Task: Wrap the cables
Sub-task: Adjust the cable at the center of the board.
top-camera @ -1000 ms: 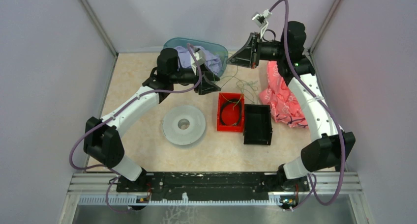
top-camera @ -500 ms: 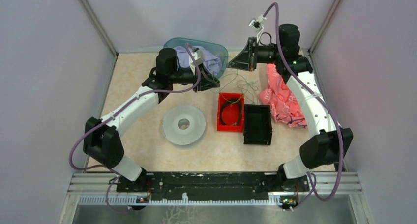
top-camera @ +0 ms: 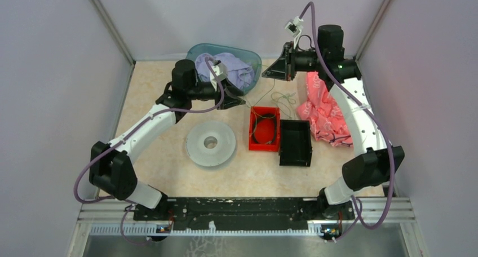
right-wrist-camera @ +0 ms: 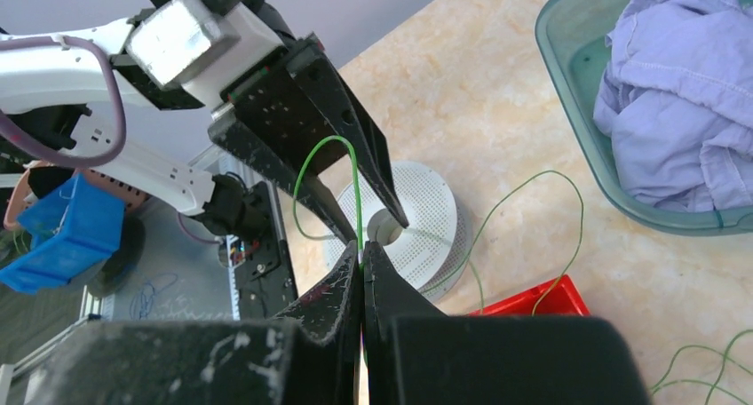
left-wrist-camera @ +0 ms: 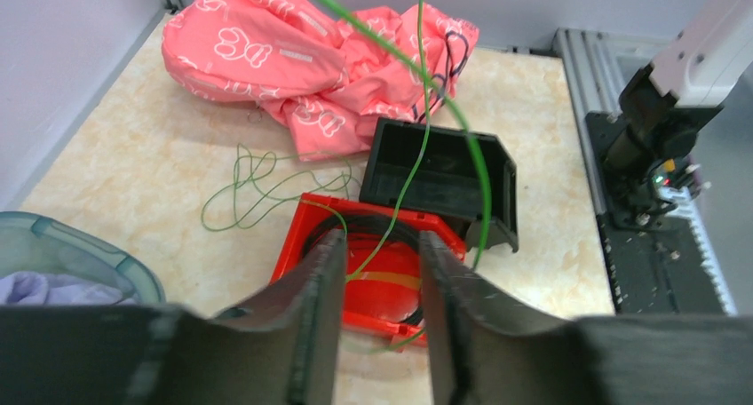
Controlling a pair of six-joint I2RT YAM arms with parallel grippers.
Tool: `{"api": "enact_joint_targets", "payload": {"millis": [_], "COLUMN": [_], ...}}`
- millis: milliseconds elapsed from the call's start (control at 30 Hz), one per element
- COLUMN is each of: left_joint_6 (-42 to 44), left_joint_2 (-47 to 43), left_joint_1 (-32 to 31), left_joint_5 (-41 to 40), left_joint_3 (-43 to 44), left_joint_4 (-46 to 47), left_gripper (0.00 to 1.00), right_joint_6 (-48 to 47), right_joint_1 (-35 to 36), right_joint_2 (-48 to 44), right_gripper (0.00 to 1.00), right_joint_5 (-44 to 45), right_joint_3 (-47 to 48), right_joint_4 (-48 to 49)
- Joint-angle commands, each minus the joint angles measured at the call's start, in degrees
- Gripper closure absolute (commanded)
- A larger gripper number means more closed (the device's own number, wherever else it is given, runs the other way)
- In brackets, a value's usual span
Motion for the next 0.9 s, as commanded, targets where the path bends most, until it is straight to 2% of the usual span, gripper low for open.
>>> {"api": "enact_joint_targets", "payload": {"millis": [0, 100, 233, 333, 533, 700, 767, 867], "left_joint_6": [7.6, 10.6, 14.5, 14.7, 15.3, 12.3, 10.5, 5.6], "left_joint_2": [-3.0, -3.9, -3.4, -2.3, -1.3, -0.9, -0.5, 0.8], "left_joint_1": [0.2, 0.2, 0.2, 0.2, 0.2, 0.1, 0.0, -0.3], "left_joint_5": [0.2, 1.1, 6.0, 9.8, 7.9, 7.5, 7.9, 7.0], "left_joint_3": [-2.4, -3.1, -2.3, -1.9, -1.7, -1.9, -2.0, -2.2], "left_joint_4": [-2.5, -3.3, -6.2, -6.3, -5.2, -2.5, -1.1, 3.9], "left_gripper": [0.51, 0.37, 0.25, 0.2, 0.14, 0.16, 0.21, 0.36], "right_joint_6": [0.1, -0.3, -0.8, -0.7, -1.2, -0.9, -0.5, 0.5], "right_joint_1": [-0.3, -0.3, -0.4, -0.3, -0.3, 0.1, 0.3, 0.6], "right_joint_2": [-1.0, -0.9, -0.1, 0.6, 0.5, 0.6, 0.6, 0.5], "right_gripper": [1.0, 1.0, 1.0, 1.0, 1.0, 1.0, 1.0, 1.0], "right_joint_5": [-1.2, -2.0, -4.6, -6.3, -7.1, -7.8, -8.0, -8.3], "right_joint_3": [3.6, 3.8, 5.3, 6.0, 5.7, 4.6, 4.1, 3.3], "right_joint_4": [1.6, 1.4, -0.1, -1.2, -2.6, -2.5, -2.0, -1.0]}}
